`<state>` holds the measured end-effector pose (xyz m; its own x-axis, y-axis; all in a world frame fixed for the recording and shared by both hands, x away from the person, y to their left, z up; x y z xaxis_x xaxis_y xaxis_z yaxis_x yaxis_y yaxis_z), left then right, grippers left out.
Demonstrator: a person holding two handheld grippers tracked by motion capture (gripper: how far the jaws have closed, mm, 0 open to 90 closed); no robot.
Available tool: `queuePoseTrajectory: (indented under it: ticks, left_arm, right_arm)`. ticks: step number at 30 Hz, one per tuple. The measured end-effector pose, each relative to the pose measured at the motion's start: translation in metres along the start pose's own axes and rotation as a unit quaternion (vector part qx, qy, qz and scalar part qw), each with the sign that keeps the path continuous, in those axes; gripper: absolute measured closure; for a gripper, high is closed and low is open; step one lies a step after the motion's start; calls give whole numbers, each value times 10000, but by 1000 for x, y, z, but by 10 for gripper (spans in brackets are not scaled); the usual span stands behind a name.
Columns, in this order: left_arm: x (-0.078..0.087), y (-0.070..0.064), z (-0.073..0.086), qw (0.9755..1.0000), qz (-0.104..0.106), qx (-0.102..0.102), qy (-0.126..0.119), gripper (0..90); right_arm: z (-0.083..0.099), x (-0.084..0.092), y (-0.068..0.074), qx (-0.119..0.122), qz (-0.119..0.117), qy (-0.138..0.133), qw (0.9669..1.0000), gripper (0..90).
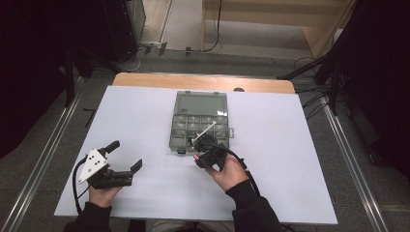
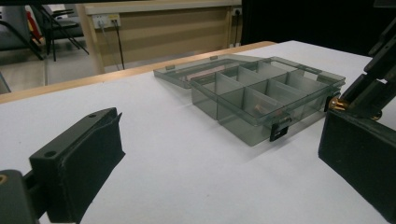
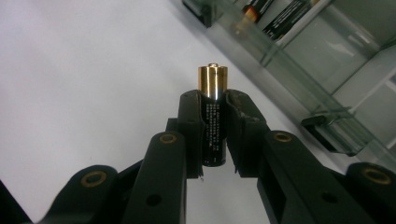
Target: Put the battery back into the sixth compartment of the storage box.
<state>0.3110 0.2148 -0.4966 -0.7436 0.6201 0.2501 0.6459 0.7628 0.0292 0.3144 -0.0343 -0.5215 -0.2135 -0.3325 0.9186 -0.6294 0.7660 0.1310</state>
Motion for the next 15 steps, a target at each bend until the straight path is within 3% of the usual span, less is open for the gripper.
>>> queuePoseTrajectory:
  ticks: [15]
  left_arm:
    - [0,0,0,10000,0,-4,11,0]
  right_arm:
    - [-14,2,-17,-754,-318,-539,9952,775]
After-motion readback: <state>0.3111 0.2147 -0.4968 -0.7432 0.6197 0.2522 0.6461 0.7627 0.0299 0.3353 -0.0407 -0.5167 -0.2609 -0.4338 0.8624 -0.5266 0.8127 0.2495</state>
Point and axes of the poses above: each handheld gripper's, and its own axes: x roughly backward along the jaws, z roughly out of its underside, y roughly to its left, the point moved 8 cm from there along -x, roughly forward along the jaws
